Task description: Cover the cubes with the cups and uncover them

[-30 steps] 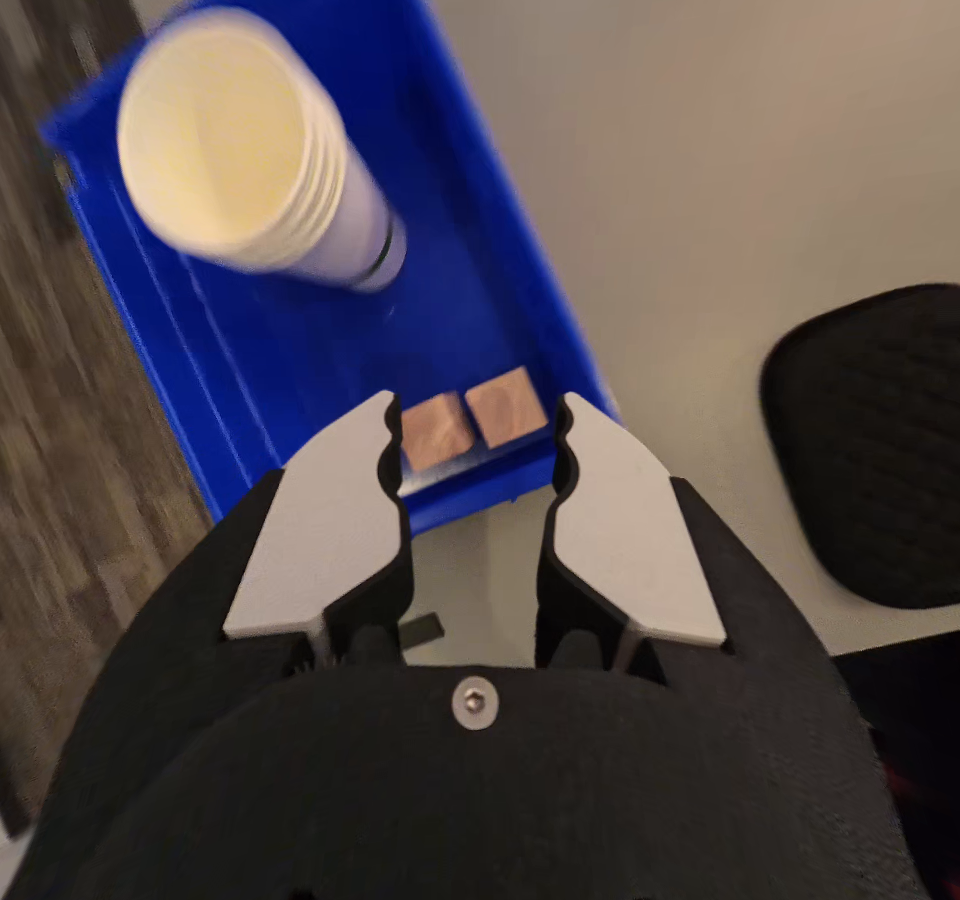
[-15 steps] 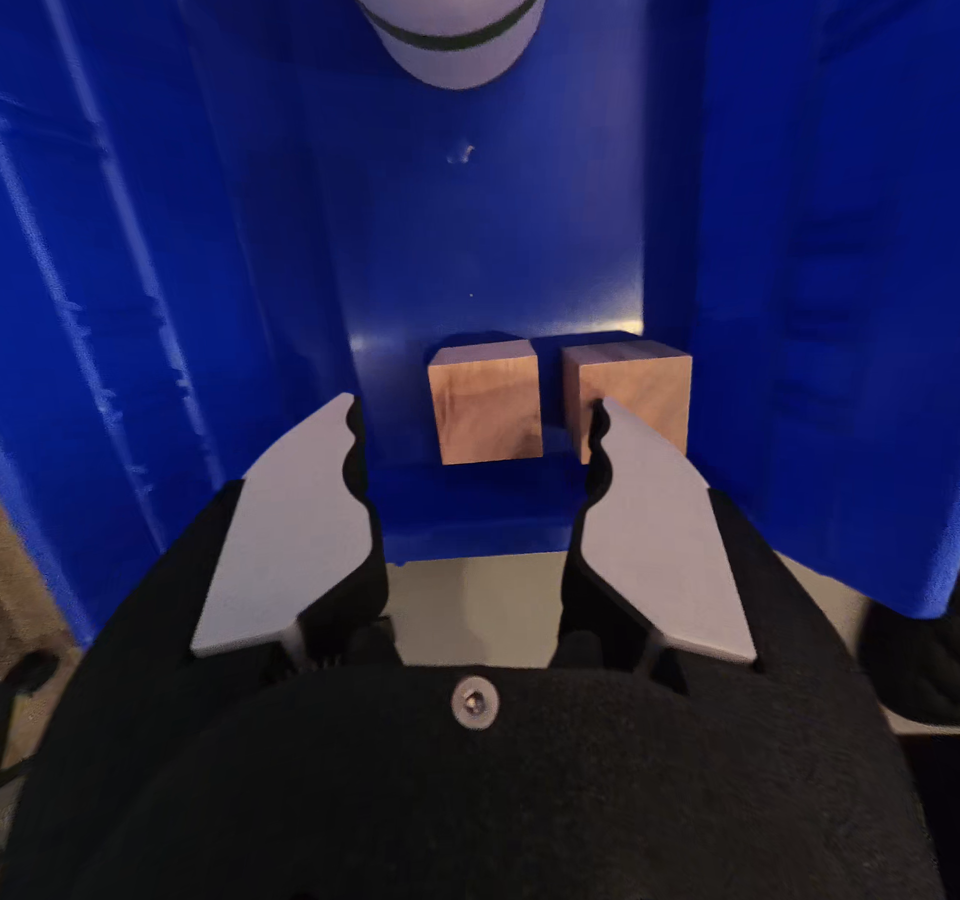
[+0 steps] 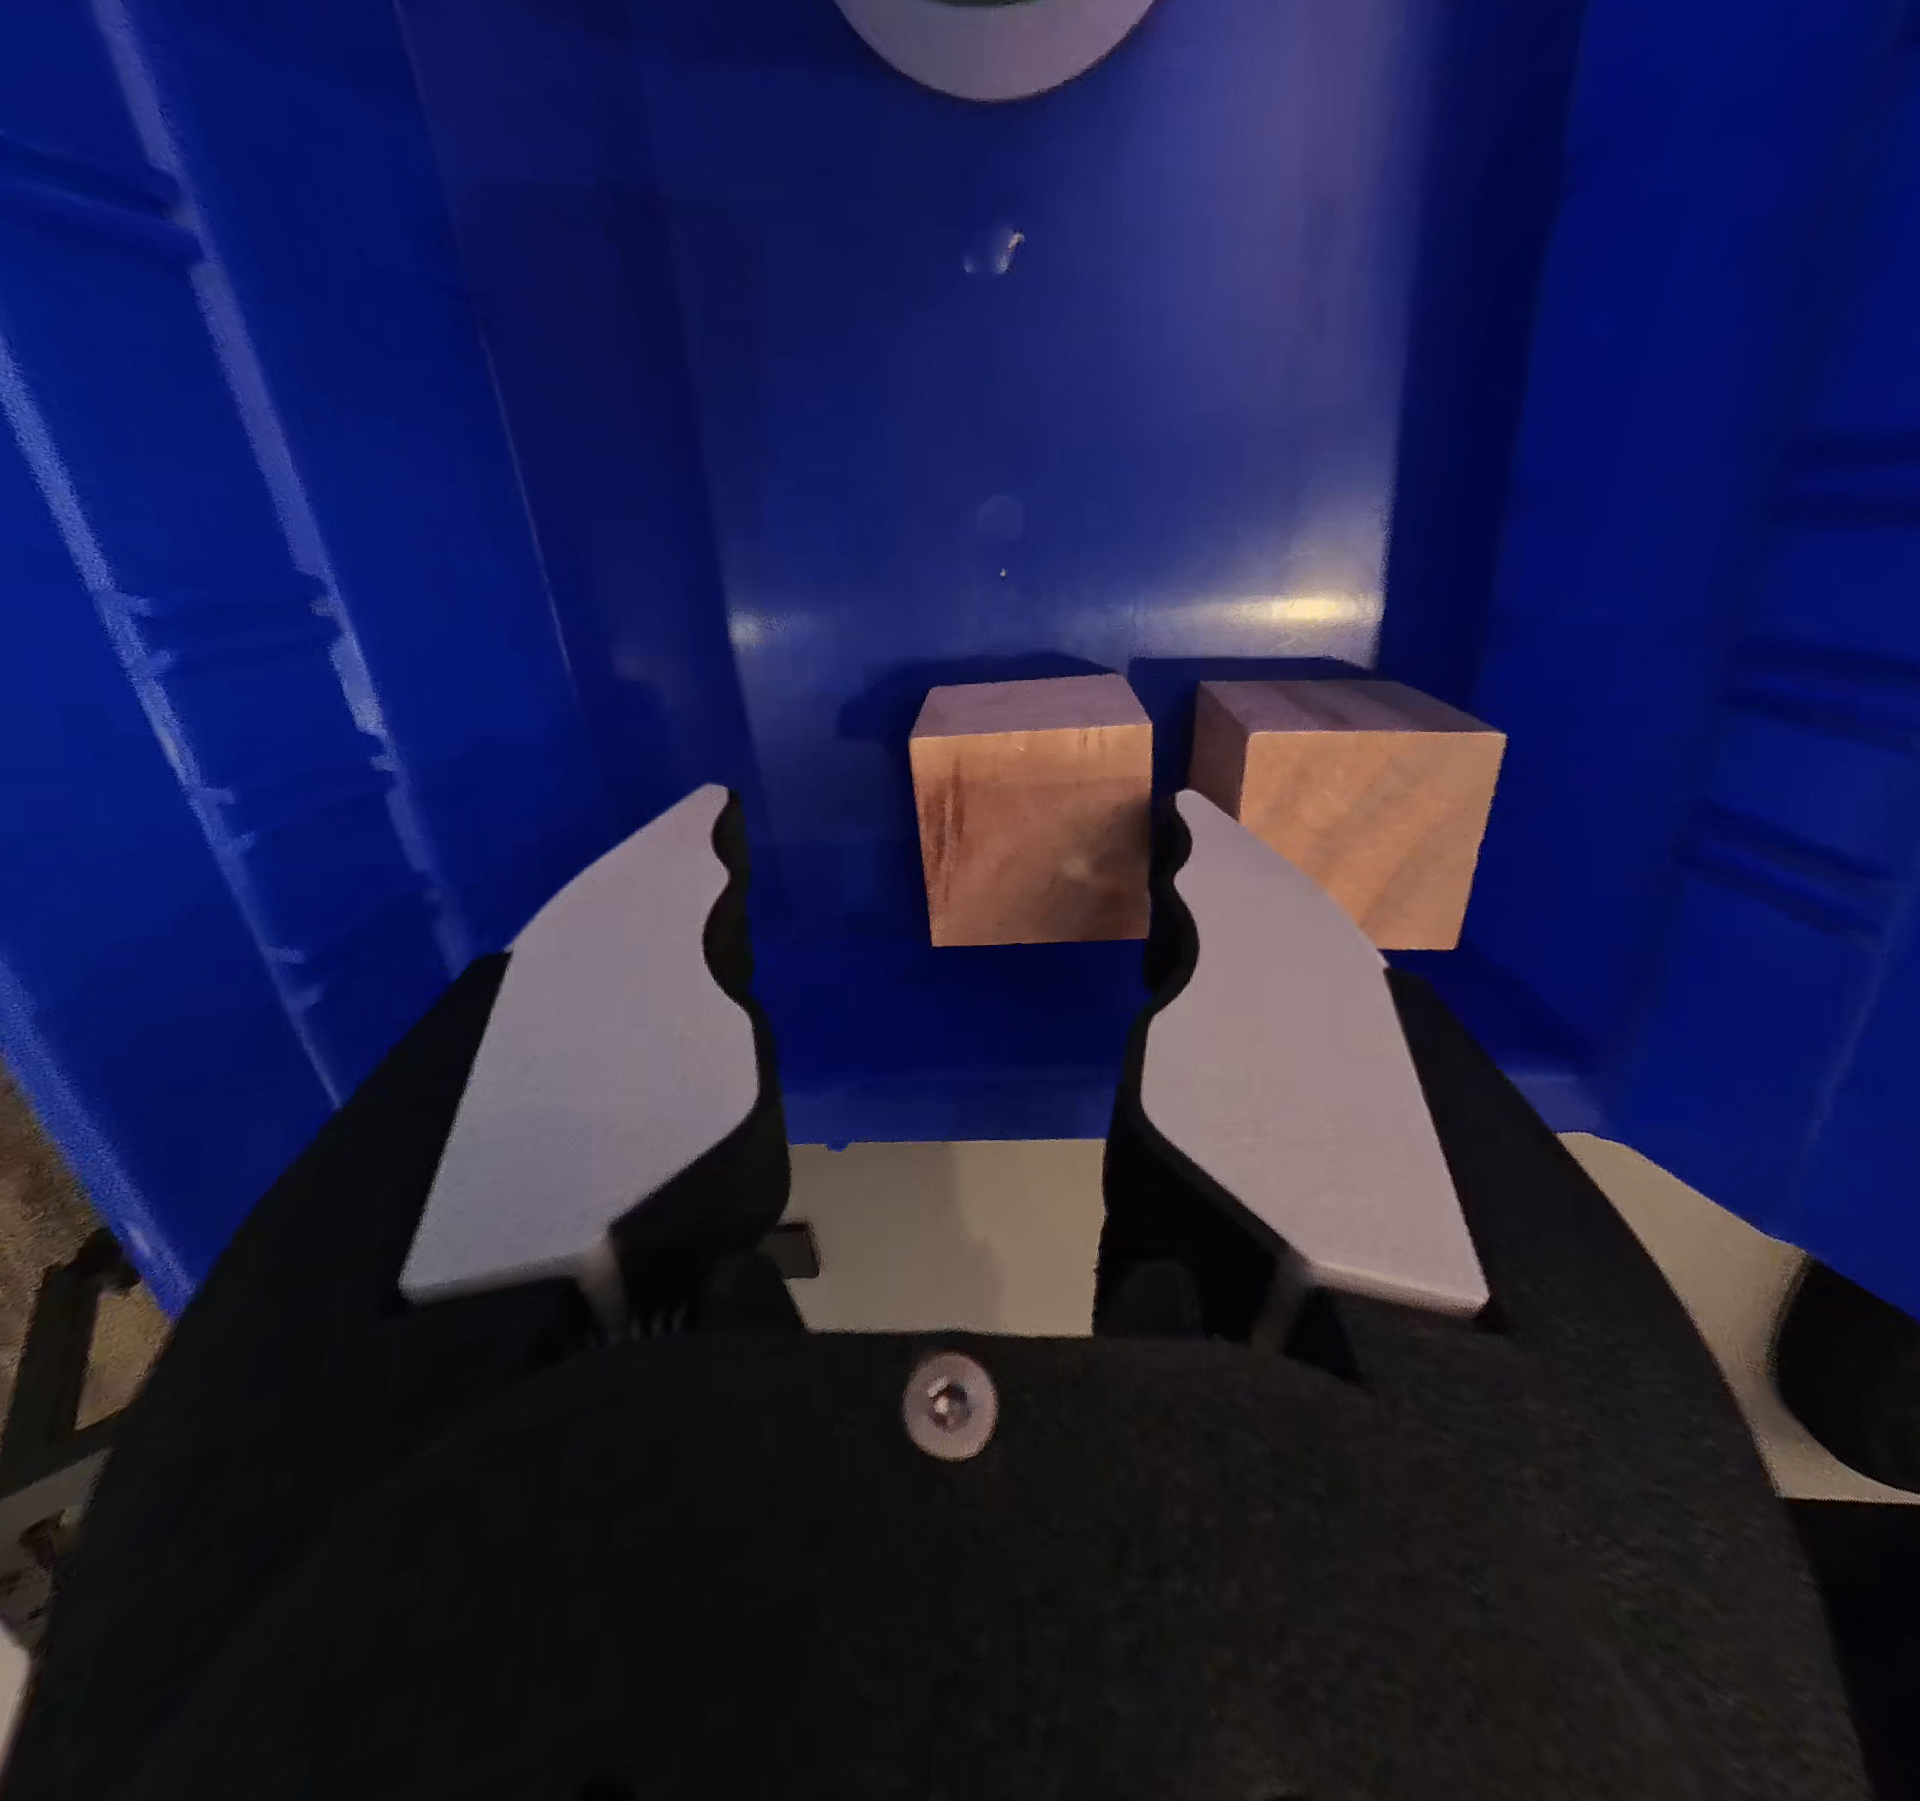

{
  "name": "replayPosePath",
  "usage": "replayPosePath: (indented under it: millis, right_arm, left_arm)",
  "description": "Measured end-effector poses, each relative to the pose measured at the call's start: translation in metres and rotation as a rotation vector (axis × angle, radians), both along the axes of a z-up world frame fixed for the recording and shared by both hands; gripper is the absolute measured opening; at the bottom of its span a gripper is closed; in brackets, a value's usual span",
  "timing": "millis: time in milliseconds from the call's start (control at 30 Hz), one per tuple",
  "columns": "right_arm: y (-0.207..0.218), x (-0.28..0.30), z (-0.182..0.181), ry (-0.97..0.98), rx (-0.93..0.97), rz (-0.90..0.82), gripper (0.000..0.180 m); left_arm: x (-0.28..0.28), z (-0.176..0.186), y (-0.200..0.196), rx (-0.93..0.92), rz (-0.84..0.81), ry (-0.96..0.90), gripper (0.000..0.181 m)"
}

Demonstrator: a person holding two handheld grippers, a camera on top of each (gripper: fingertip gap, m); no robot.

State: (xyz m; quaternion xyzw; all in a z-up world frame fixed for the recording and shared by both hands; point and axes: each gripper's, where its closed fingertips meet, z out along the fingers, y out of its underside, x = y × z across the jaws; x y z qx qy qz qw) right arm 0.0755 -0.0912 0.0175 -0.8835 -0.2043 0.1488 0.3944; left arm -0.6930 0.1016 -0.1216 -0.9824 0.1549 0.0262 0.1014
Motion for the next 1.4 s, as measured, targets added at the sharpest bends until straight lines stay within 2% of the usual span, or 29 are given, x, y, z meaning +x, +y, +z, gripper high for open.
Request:
replayPosePath:
  millis: [100,200,500,633,800,900,1000,1100,1233,1400]
  right_arm:
    - [0.001,0.000,0.000,0.003,0.003,0.003,0.032]
    - [0.001,-0.001,-0.001,0.003,0.003,0.008,0.032]
    - [-0.002,0.003,-0.002,0.011,0.009,0.005,0.032]
    - [-0.005,0.009,-0.002,0.012,0.016,-0.003,0.032]
    - [-0.011,0.018,-0.001,0.014,0.026,-0.022,0.032]
    - [-0.015,0.023,-0.001,0.021,0.030,-0.037,0.032]
    - [-0.019,0.024,-0.001,0.032,0.038,-0.046,0.032]
    - [-0.025,0.022,-0.002,0.031,0.037,-0.045,0.032]
    - [-0.039,0.021,-0.007,0.008,0.017,-0.044,0.032]
    - [-0.057,0.024,-0.011,-0.015,-0.007,-0.055,0.032]
  left_arm:
    - [0.005,-0.004,0.000,-0.013,0.014,-0.035,0.067]
    - [0.014,-0.008,-0.002,-0.037,0.033,-0.112,0.047]
    - [0.012,-0.001,-0.002,-0.035,0.040,-0.132,0.044]
    - [0.016,0.036,-0.001,0.041,0.030,-0.204,0.045]
    - [0.044,0.114,-0.005,0.183,-0.121,-0.196,0.044]
    - [0.105,0.163,-0.010,0.266,-0.326,-0.206,0.045]
    - [0.197,0.183,-0.024,0.281,-0.610,-0.238,0.045]
    - [0.285,0.162,-0.031,0.231,-0.861,-0.187,0.045]
    - [0.386,0.108,-0.031,0.120,-1.052,-0.189,0.044]
    - [0.457,0.039,-0.018,0.047,-1.258,-0.122,0.044]
